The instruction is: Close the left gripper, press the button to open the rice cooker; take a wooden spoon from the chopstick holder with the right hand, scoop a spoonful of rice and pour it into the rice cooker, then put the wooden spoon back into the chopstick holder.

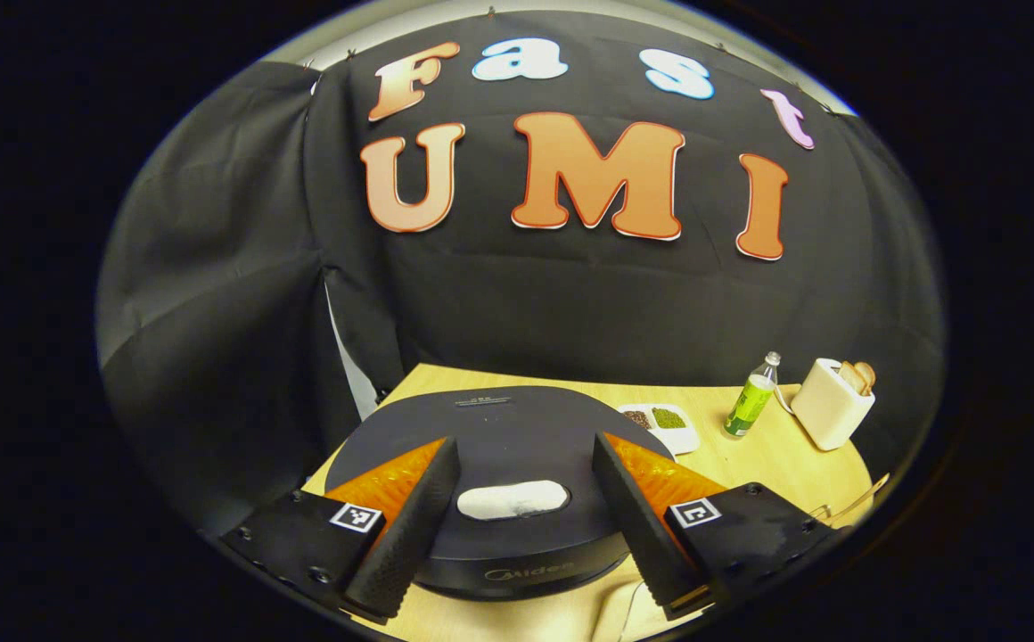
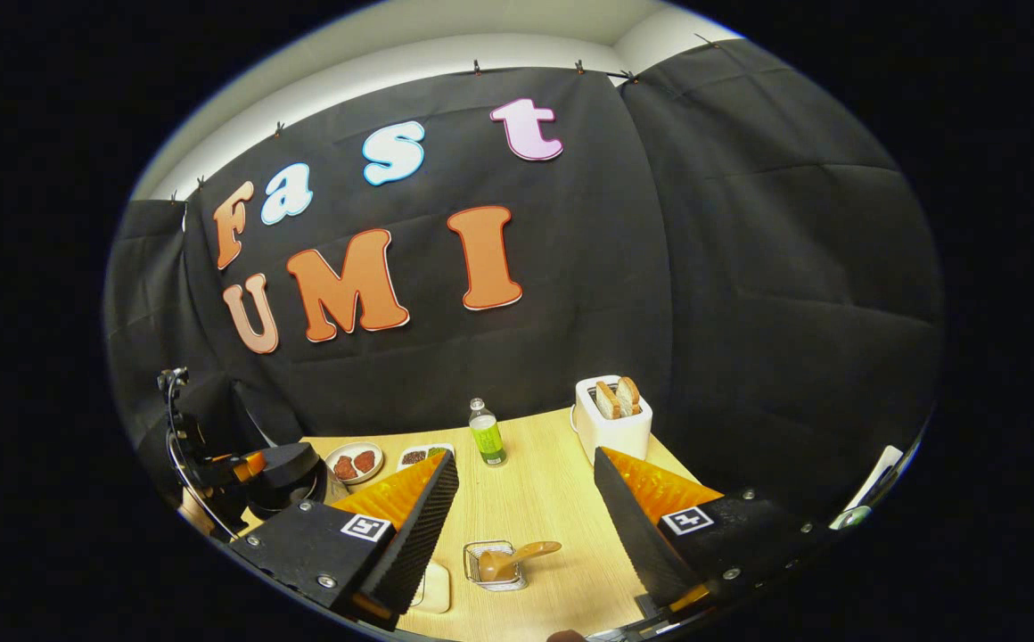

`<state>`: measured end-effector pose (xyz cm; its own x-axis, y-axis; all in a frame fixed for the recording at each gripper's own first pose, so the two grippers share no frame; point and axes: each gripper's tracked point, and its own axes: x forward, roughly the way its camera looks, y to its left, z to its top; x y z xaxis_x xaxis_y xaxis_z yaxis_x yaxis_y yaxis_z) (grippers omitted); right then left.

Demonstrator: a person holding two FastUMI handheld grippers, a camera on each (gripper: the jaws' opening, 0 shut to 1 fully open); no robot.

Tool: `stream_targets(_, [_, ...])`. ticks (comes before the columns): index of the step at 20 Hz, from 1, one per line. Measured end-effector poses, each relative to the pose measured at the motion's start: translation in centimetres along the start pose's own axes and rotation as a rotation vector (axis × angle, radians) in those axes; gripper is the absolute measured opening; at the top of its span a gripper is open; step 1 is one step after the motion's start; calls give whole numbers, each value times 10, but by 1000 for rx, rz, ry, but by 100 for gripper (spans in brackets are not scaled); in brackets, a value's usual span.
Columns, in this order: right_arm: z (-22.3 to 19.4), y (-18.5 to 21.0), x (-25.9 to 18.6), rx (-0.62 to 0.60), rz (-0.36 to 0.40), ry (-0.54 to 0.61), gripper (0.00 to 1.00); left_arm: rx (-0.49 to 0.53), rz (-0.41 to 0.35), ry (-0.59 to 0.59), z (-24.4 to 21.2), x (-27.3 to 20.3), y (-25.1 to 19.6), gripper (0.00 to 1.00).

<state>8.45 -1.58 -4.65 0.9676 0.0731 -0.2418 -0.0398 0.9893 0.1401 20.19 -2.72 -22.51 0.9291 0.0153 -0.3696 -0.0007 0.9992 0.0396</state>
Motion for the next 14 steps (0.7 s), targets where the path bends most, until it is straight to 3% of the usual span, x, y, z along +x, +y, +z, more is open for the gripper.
stream_targets(1, [-1, 0, -1, -2, 2, 2, 95, -8, 5, -4, -7, -2, -1, 100])
stream_targets(3, [-4, -3, -1, -11, 0, 8, 95, 15, 16, -10, -21, -1, -1, 95])
stream_targets(4, [-5, -4, -1, -16, 0, 11, 95, 29, 19, -17, -25, 0, -2, 100])
stream_targets(5, [-6, -6, -2, -17, -3, 15, 95, 31, 22, -27, -28, -1, -2, 94])
stream_targets(6, [-7, -8, -2, -16, -4, 18, 95, 23, 25, -32, -31, 1, -2, 100])
stream_targets(8, [-8, -8, -2, -7, -2, 23, 95, 24, 27, -35, -36, 0, -2, 94])
stream_targets(10, [-9, -10, -1, -7, -2, 27, 95, 32, 28, -20, -46, 2, -4, 100])
stream_targets(14, [-10, -9, 2, -12, -1, 34, 95, 22, 35, -6, -57, 3, -3, 99])
